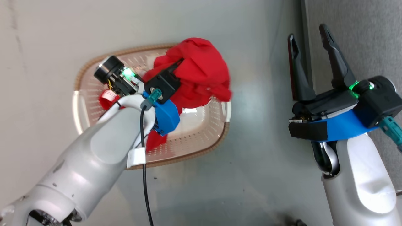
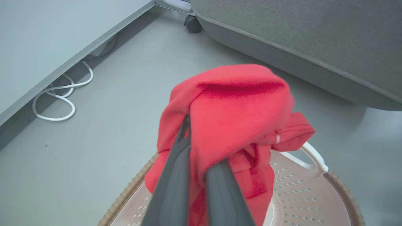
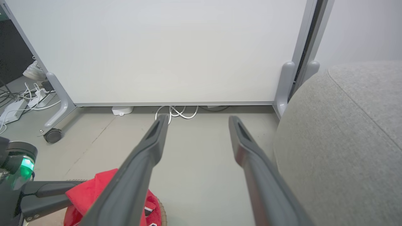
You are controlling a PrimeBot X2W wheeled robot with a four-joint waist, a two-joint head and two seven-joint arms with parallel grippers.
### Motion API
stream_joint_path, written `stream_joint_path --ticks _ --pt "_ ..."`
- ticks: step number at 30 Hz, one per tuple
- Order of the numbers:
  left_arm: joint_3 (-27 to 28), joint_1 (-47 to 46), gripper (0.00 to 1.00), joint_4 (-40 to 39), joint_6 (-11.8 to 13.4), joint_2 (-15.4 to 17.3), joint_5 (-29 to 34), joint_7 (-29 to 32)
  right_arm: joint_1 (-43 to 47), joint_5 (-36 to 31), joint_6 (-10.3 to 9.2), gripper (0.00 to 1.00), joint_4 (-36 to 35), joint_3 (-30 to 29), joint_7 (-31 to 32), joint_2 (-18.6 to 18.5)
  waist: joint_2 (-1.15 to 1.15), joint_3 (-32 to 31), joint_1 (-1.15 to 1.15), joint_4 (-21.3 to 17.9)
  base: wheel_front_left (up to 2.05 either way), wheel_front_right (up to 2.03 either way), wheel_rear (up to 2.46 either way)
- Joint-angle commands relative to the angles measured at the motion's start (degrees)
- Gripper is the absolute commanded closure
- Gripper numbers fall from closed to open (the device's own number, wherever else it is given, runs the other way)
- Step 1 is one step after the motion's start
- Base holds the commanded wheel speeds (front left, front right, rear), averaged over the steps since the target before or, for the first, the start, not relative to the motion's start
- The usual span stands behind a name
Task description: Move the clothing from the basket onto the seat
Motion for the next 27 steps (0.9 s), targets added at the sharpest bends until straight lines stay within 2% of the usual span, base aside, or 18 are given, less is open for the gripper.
stream_joint_path --ticks 1,9,17,27 --pt "0.99 0.93 1.0 -1.0 0.26 -0.05 0.74 -0.29 0.99 -0.3 0.01 0.0 0.33 -0.22 -0.06 -0.13 0.0 -3.24 0.0 2.32 0.0 0.0 0.0" --pt "10.57 7.95 1.0 -9.19 0.57 -0.37 3.58 -0.29 4.02 -0.74 0.01 0.0 2.09 -0.9 -0.06 -0.14 0.0 -11.65 0.0 5.2 0.0 0.0 0.0" --pt "19.59 13.88 1.0 -15.63 -0.15 -1.11 6.51 -0.29 7.66 -0.1 0.01 0.0 3.44 -1.03 -0.06 -0.14 0.0 -19.69 0.0 6.62 0.0 0.0 0.0" --pt "25.72 19.51 1.0 -20.53 -1.44 -2.22 9.84 -0.29 13.72 0.65 0.01 0.0 4.68 -1.53 -0.06 -0.13 0.0 -29.05 0.0 7.69 0.0 0.0 0.0"
